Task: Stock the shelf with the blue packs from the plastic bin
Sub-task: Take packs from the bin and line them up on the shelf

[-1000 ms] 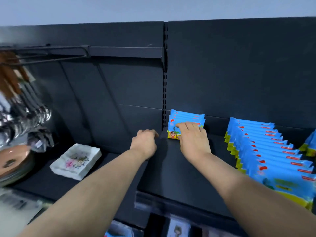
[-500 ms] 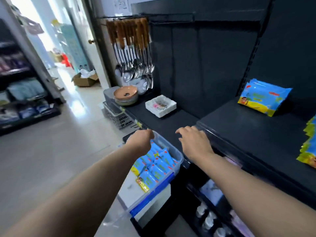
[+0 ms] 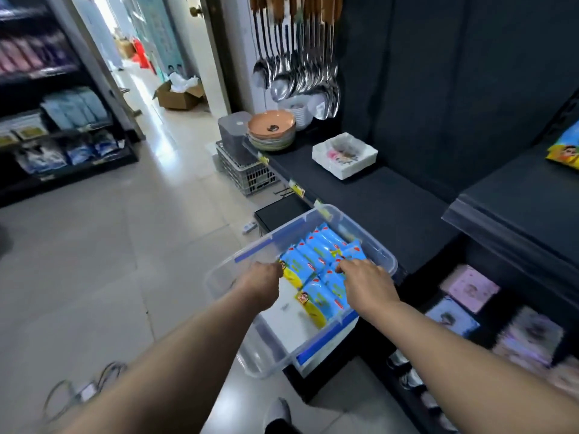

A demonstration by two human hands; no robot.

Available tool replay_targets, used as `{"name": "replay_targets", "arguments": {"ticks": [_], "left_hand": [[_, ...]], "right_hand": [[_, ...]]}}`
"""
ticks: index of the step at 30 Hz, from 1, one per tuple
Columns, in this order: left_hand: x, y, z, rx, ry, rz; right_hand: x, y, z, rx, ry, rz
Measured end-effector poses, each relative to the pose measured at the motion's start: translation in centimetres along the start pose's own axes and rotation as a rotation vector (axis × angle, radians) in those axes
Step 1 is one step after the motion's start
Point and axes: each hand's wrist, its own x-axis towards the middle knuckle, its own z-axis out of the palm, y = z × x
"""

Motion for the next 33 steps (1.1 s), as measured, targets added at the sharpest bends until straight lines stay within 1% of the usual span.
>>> {"name": "replay_targets", "arguments": {"ticks": [5,10,14,18,24,27,30,33], "left_hand": [[3.8,-3.0,1.9,-0.013,-0.107,0.049],[6.4,-5.6,4.3,-0.073,-0.233,0.04],[7.8,-6.6,6.3,-0.094,-0.295,0.019],[8.8,-7.3,7.9,-0.097,-0.293,-0.003],[9.3,-8.7,10.3,-0.201,-0.284,-0.082],[9.6,-9.3,10.7,-0.239,-0.257,-0.124],[10.1,-9.4,10.7,-0.296,-0.215,-0.161],[10.5,-9.2,10.6,-0.328,-0.181,-0.163]], "right_hand": [[2.3,-2.2,3.3,0.083,-0.124,0.141],[3.7,-3.2,6.3,0.183,-0.214,0.286],[4.9,-3.2,8.3,0.172,-0.295,0.319],[7.0,-3.2,9.5,0.088,-0.331,0.356],[9.9,-3.5,12.7,-0.066,-0.344,0.409],[10.3,-4.2,14.5,-0.186,-0.299,0.423],[10.5,-4.4,15.7,-0.242,-0.243,0.45],[11.3,-3.8,15.8,-0.241,-0.36,0.433]]}}
